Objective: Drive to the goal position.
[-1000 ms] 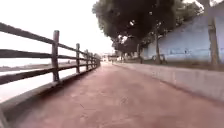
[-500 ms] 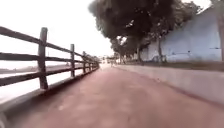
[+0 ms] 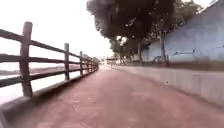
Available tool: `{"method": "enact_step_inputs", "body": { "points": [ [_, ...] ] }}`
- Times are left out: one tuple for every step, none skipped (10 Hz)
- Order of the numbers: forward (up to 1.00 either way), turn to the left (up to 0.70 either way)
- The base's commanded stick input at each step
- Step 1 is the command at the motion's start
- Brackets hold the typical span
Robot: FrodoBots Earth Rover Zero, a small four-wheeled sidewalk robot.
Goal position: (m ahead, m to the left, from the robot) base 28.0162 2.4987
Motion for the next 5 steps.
{"method": "enact_step_inputs", "body": {
  "points": [
    [1.0,0.22],
    [1.0,0.28],
    [1.0,0.0],
    [1.0,0.0],
    [1.0,0.0]
  ]
}}
